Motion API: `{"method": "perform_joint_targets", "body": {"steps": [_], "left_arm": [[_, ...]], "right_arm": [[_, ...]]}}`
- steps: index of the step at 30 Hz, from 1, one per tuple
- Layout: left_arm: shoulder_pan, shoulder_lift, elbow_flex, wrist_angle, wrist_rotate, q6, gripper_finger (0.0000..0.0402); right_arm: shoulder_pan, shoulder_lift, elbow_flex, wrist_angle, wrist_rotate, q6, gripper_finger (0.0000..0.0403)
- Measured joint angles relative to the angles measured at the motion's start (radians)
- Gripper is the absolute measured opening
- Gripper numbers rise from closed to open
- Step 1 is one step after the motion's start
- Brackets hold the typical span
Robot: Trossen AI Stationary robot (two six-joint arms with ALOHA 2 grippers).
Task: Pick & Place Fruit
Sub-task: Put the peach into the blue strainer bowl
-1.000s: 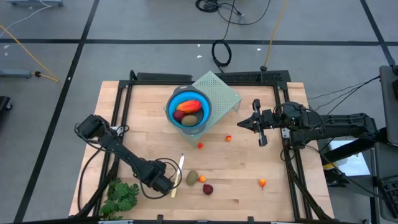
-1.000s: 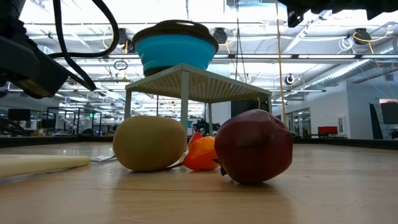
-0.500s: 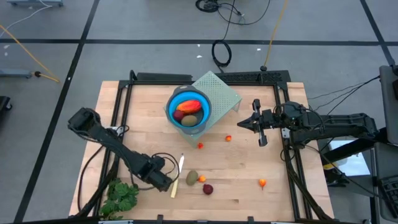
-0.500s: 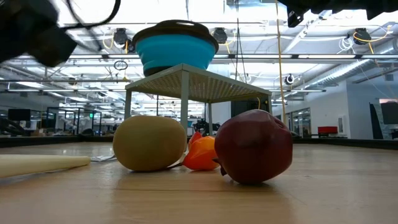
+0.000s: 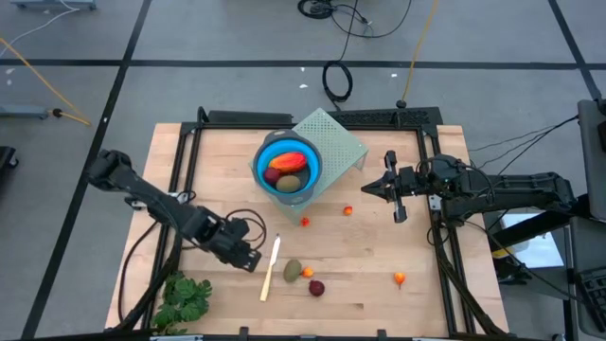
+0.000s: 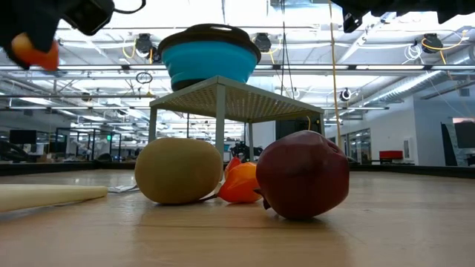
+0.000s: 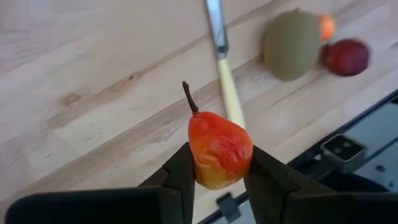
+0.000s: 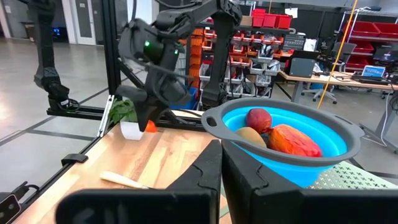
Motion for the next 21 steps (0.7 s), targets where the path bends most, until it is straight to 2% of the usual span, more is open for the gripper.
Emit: {"method": "perform_joint_targets", "body": {"steps": [12, 16, 21], "left_arm": [[0.018, -0.021, 0.001, 0.010, -0.036, 0.060, 0.0107], [0.015, -0.021, 0.001, 0.043, -0.127, 0.183, 0.0107], [0.015, -0.021, 0.001, 0.108, -0.262, 0.447, 0.0108]], "right_arm": [[0.000, 0.000, 0.000, 0.000, 0.000, 0.000, 0.0004], [0.000, 0.000, 0.000, 0.000, 0.000, 0.000, 0.0004], [0.000, 0.000, 0.000, 0.000, 0.000, 0.000, 0.0004]]}}
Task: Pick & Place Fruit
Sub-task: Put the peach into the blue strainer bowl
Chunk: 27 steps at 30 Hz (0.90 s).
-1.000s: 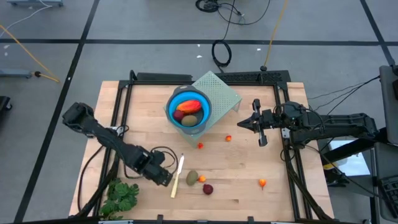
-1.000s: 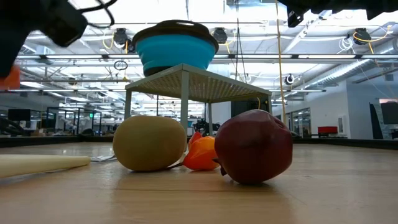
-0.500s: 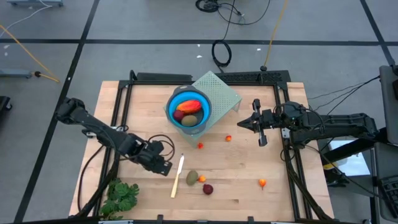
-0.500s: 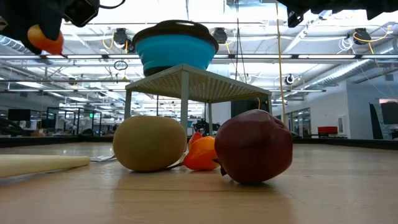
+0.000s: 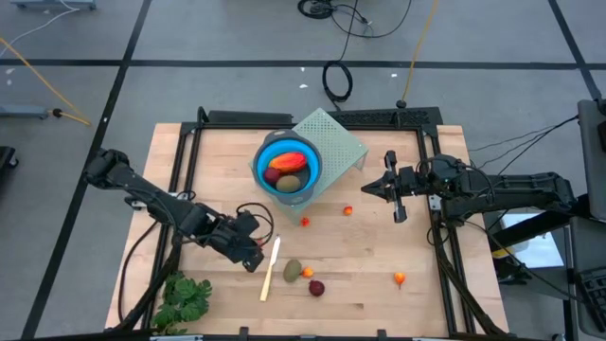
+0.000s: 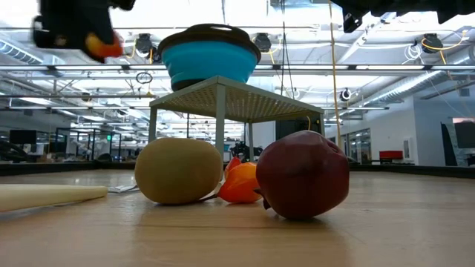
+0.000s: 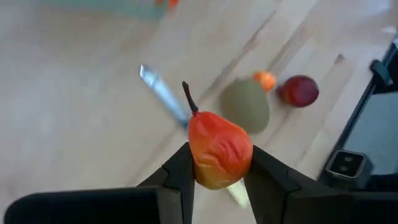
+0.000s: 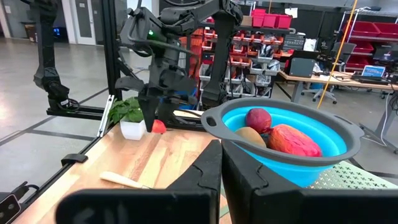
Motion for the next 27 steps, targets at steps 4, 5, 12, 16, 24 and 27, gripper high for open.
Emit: {"method": "perform_joint_targets", "body": {"steps": [4, 5, 12, 16, 24, 27], "left_arm": [[0.000, 0.000, 0.000, 0.040, -0.086, 0.205, 0.0108], [0.000, 0.000, 0.000, 0.039, -0.099, 0.246, 0.0108], [0.000, 0.000, 0.000, 0.033, -0.148, 0.598, 0.0108], [0.000, 0.000, 0.000, 0.026, -0.205, 0.787, 0.0108], [0.001, 0.000, 0.000, 0.026, -0.237, 0.853, 0.0108], [0.001, 0.000, 0.000, 0.026, -0.237, 0.853, 0.0108]], "right_arm": [[0.000, 0.000, 0.000, 0.000, 0.000, 0.000, 0.0004], [0.000, 0.000, 0.000, 0.000, 0.000, 0.002, 0.0004], [0.000, 0.000, 0.000, 0.000, -0.003, 0.002, 0.0004], [0.000, 0.000, 0.000, -0.001, -0.004, 0.002, 0.0004], [0.000, 0.000, 0.000, -0.001, -0.004, 0.003, 0.0004], [0.000, 0.000, 0.000, -0.001, -0.004, 0.003, 0.0004]]}}
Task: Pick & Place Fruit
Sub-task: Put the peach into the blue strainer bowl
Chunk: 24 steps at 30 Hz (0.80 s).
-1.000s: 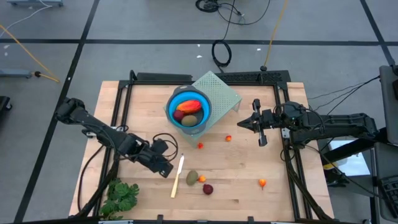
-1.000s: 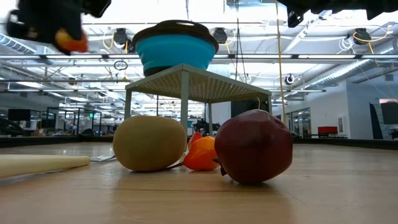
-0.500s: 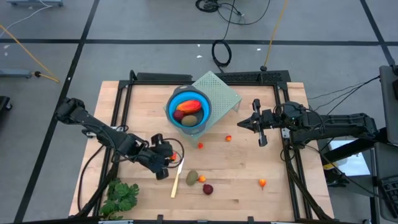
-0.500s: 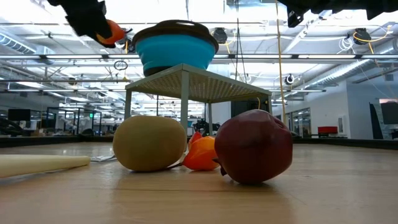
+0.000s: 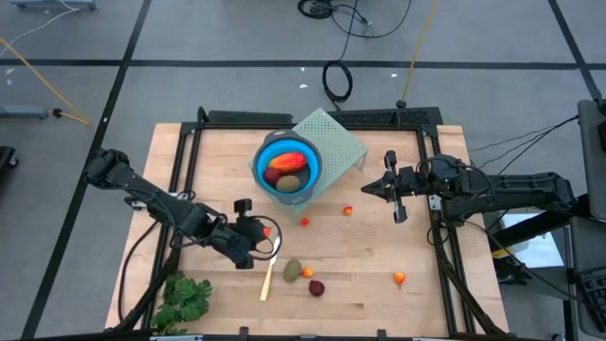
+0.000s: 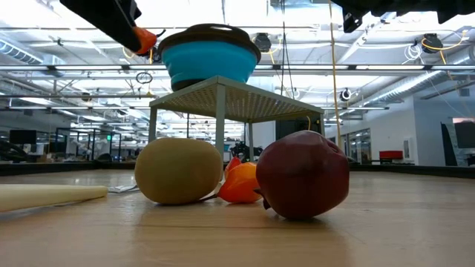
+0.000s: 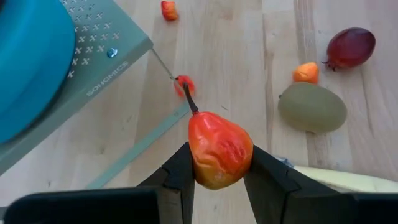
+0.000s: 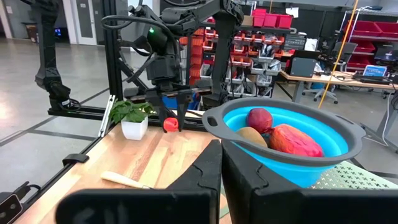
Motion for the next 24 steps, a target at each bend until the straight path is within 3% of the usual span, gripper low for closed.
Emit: {"method": "perform_joint_targets", "body": {"steps": [4, 15, 24], "left_arm": [[0.000, 0.000, 0.000, 0.004, 0.000, -0.061, 0.0108], [0.051, 0.000, 0.041, 0.157, 0.007, -0.503, 0.0108], [0.116, 0.000, 0.155, 0.178, 0.104, -0.558, 0.0108]], "right_arm": [[0.000, 0.000, 0.000, 0.000, 0.000, -0.001, 0.0004], [0.000, 0.000, 0.000, 0.000, 0.000, -0.002, 0.0004], [0.000, 0.000, 0.000, 0.000, 0.000, -0.003, 0.0004]]}}
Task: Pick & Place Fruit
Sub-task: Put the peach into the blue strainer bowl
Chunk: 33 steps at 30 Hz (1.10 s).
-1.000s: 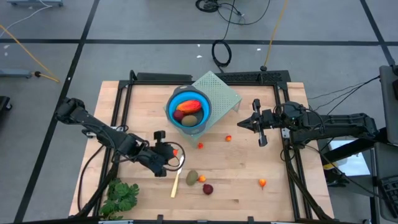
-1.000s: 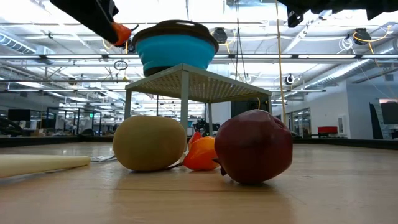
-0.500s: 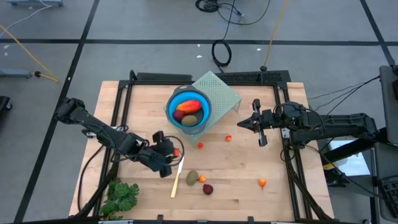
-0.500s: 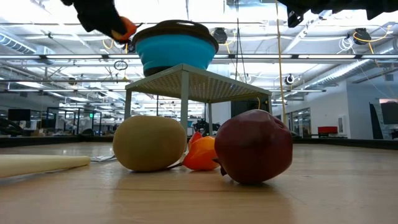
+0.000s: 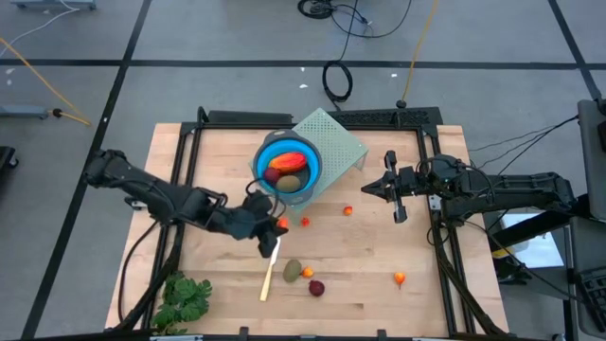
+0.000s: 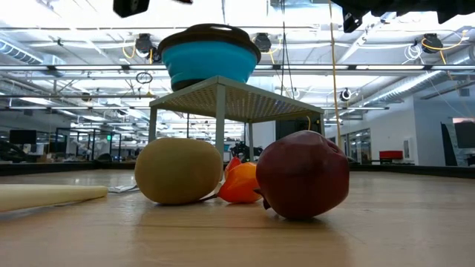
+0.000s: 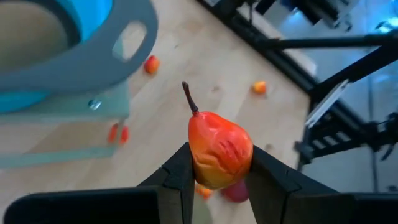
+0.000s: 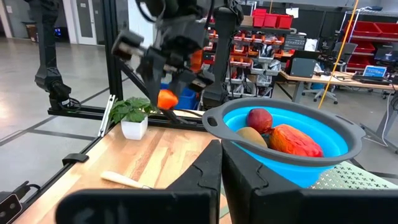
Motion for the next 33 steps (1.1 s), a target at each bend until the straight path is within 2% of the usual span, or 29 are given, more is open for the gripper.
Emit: {"method": "perform_joint_targets", "body": {"steps": [10, 16, 20, 25, 33], "left_arm": [[0.106, 0.000, 0.106, -0.001, 0.013, 0.018, 0.0108], [0.191, 0.000, 0.119, -0.002, 0.015, 0.111, 0.0108], [0.263, 0.000, 0.119, -0.002, 0.059, 0.158, 0.0108], [0.342, 0.000, 0.119, -0.002, 0.084, 0.286, 0.0108], [0.428, 0.000, 0.119, -0.007, 0.079, 0.609, 0.0108]], "right_arm": [[0.000, 0.000, 0.000, 0.000, 0.000, 0.000, 0.0004], [0.000, 0.000, 0.000, 0.000, 0.000, 0.000, 0.0004], [0.000, 0.000, 0.000, 0.000, 0.000, 0.000, 0.0004], [0.000, 0.000, 0.000, 0.000, 0.000, 0.000, 0.0004], [0.000, 0.000, 0.000, -0.002, 0.000, 0.000, 0.0004]]}}
